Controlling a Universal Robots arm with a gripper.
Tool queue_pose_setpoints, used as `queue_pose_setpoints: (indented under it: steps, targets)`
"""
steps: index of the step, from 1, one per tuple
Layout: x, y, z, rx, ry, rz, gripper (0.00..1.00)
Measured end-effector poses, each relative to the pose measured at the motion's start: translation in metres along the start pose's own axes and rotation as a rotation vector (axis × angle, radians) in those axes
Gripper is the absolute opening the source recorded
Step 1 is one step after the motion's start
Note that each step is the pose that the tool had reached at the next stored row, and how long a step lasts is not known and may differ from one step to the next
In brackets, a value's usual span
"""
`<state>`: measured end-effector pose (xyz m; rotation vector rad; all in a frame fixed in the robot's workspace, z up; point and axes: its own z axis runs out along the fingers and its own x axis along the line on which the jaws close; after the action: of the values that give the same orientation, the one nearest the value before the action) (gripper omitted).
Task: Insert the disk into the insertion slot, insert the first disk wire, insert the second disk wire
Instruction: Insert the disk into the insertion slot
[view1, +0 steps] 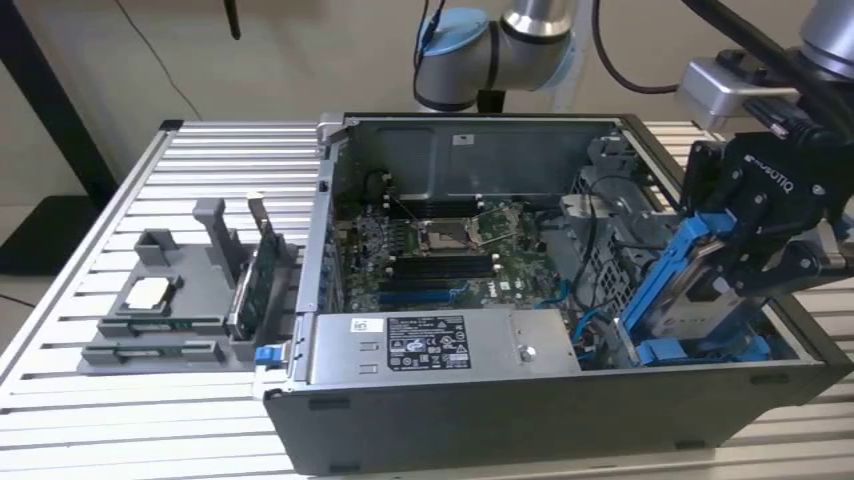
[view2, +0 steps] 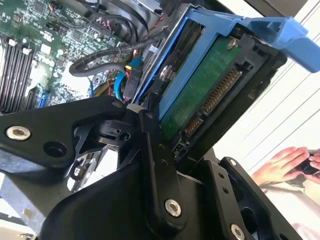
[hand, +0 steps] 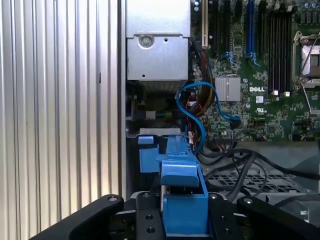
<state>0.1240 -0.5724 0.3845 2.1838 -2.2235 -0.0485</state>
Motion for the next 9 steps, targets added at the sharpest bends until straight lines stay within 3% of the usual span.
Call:
queue_pose_setpoints:
  steps: [8,9]
  targets:
    - [-0.0008,0.0000,0.0019,-0.0001,-0.0011,0.000,0.34]
    - [-0.0008,0.0000,0.0019,-0.0001,-0.0011,0.000,0.41]
